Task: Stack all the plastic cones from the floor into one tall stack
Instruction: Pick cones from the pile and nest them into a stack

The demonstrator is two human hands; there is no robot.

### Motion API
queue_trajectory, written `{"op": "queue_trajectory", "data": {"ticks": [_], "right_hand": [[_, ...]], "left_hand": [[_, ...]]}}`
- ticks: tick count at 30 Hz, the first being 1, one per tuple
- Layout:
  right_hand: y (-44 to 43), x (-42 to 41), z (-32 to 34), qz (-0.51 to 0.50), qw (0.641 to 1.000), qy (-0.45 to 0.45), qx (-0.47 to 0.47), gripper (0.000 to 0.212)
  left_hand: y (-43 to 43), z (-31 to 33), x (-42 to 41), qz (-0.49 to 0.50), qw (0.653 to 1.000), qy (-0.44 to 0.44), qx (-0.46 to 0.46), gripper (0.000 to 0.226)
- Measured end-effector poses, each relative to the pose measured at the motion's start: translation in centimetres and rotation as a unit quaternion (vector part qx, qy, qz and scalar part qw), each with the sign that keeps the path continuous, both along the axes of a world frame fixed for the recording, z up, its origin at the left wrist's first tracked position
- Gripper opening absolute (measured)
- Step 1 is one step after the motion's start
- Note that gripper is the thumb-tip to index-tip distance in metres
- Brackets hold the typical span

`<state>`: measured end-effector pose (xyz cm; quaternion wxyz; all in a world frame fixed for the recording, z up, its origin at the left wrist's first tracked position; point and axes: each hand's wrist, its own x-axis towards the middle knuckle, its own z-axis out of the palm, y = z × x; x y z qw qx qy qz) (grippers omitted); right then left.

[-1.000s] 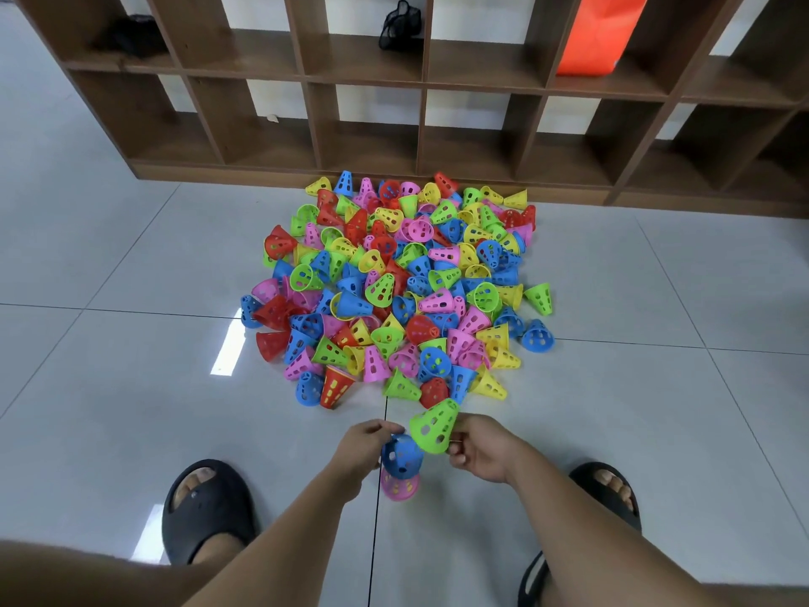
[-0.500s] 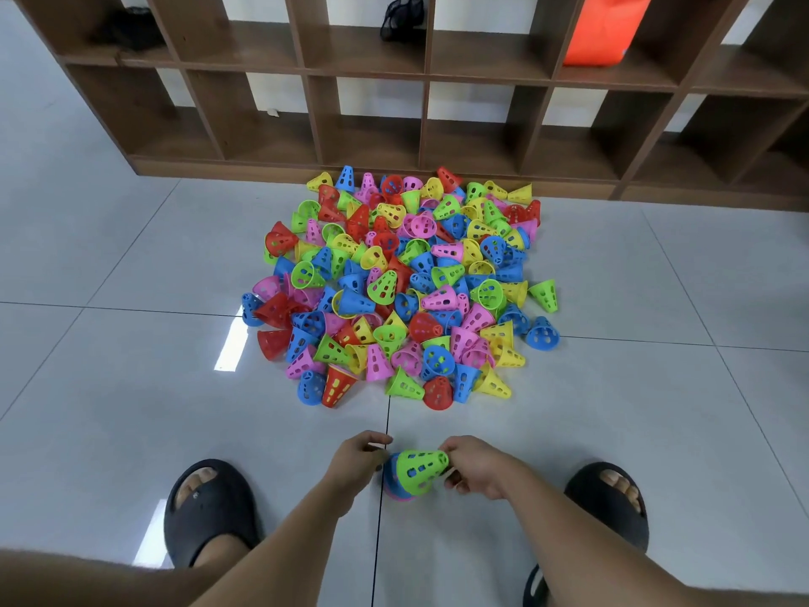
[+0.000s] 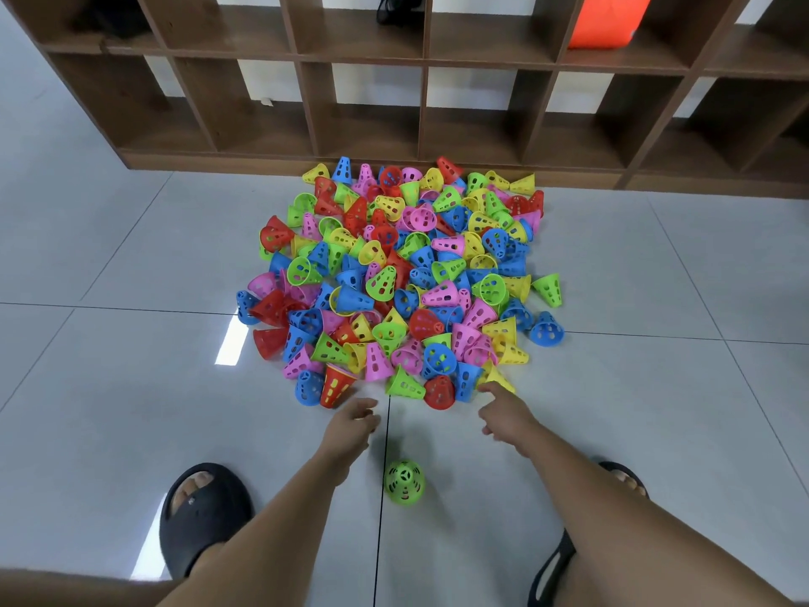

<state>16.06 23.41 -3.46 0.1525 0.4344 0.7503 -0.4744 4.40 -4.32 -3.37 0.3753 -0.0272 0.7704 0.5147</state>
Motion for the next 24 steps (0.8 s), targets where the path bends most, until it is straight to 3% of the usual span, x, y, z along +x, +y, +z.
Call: {"op": "queue_trajectory", "data": {"ticks": [3,6,12,17,21,24], "right_hand": [[1.5,-0.2,-0.4,0.092,0.990,-0.013,0.106,0.070],[1.9,-0.1,-0.3,0.165,0.969,-0.040,0.180,0.074],[0.9,0.4,-0.3,0.224,0.938,-0.106,0.241,0.063],[0.0,1.9,-0.7,0.221,0.926,-0.120,0.281,0.059],[-0.4,2.8,-0.6,0.153,0.943,-0.061,0.288,0.056],[-0.7,2.8,-0.3,0.111,0.947,-0.027,0.301,0.039]], "left_hand": [[1.3,0.0,-0.5,-0.023,0.999,0.042,-0.014,0.031],[2.6,0.2,-0.6,-0.044,0.997,0.067,-0.019,0.031],[4.1,-0.4,-1.0,-0.090,0.991,0.090,-0.026,0.036],[4.9,-1.3,-0.8,-0.110,0.991,0.068,-0.028,0.045],[4.8,-1.9,-0.1,-0.097,0.994,0.044,-0.039,0.046],[4.6,-1.6,0.3,-0.073,0.994,0.064,-0.039,0.040]]}}
